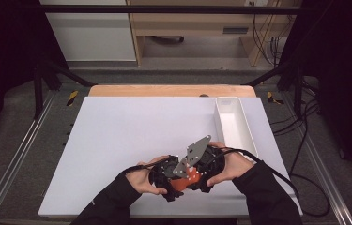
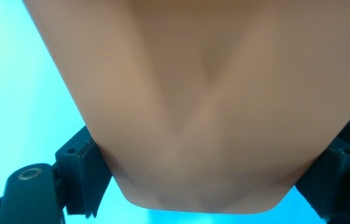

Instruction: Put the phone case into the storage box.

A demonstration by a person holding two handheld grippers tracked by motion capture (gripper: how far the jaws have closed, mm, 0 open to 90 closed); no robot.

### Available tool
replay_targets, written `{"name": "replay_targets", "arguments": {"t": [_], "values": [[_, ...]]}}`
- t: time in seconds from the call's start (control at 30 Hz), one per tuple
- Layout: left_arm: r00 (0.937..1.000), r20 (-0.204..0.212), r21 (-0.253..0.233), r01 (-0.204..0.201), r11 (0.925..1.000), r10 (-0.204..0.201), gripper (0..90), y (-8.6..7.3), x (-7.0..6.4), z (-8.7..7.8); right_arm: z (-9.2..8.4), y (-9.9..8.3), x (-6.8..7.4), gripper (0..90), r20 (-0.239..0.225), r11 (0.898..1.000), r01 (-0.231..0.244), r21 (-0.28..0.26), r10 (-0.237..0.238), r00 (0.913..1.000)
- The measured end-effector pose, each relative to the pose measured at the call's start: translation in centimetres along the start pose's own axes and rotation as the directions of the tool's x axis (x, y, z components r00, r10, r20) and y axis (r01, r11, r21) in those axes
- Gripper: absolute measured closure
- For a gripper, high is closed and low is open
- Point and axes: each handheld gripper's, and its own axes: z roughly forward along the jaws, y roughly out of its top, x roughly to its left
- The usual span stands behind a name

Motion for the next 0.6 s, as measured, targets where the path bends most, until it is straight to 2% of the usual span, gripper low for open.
{"name": "replay_targets", "arguments": {"t": [0.23, 0.33, 0.6], "values": [[0.9999, -0.008, -0.013, 0.008, 0.9999, -0.008, 15.7, -0.2, 0.1, -0.2, -0.3, 0.0, 0.0, 9.0, 0.002, 1.000, -0.013, -0.013, 0.014, 0.9999], [0.9999, -0.006, -0.017, 0.013, 0.9998, -0.013, 15.6, -0.3, 0.2, -0.2, -0.6, -0.1, -0.1, 6.6, 0.019, 0.999, -0.018, -0.027, 0.018, 0.9996], [0.9995, -0.012, -0.037, 0.030, 0.9989, -0.030, 15.6, -1.1, 0.4, -0.5, -2.5, -0.5, -0.1, 5.3, 0.049, 0.993, -0.048, -0.111, 0.054, 0.9973]]}}
